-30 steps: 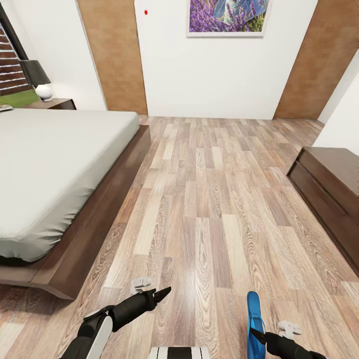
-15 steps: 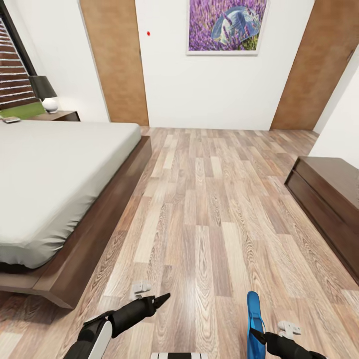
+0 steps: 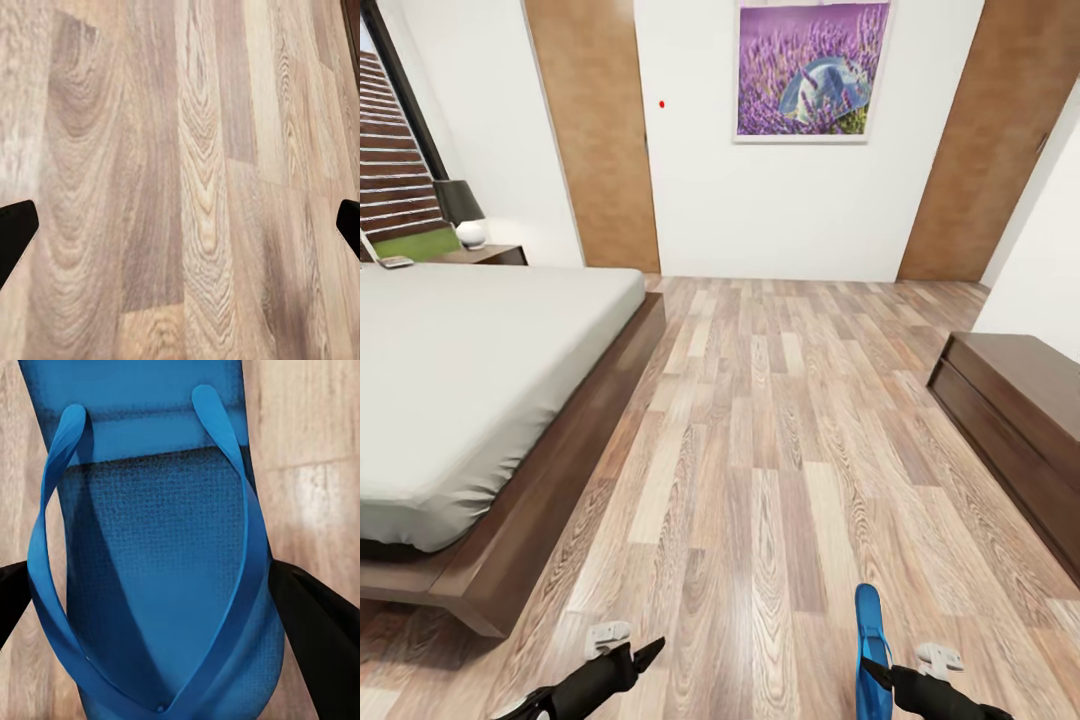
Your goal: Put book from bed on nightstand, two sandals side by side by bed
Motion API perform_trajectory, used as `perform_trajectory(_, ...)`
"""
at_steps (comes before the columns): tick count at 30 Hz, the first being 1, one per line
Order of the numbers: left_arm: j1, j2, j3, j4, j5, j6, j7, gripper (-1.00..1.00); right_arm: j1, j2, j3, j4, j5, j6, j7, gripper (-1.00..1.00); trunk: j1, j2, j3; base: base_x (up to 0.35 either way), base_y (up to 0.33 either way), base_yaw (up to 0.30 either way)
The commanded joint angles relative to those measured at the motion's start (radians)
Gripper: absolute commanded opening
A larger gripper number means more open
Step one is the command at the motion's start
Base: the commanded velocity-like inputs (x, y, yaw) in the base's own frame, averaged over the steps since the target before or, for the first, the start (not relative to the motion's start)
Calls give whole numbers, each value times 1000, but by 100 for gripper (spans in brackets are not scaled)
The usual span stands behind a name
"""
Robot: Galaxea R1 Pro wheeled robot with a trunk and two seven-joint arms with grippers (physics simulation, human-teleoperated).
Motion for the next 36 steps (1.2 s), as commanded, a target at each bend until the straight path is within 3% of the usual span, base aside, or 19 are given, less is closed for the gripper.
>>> perform_trajectory(1,0,1,-1,1,10,8,-3,100,-1,1,-5,-1,7,6,7,-100,-1,0,3,0,0,0)
perform_trajectory(6,0,2,-1,2,11,6,-71,100,-1,1,-5,-1,7,6,8,-100,-3,1,22,0,0,0)
perform_trajectory(36,0,-1,-4,2,9,2,-73,100,-1,7,-5,-1,7,6,6,-100,-16,8,138,0,0,0)
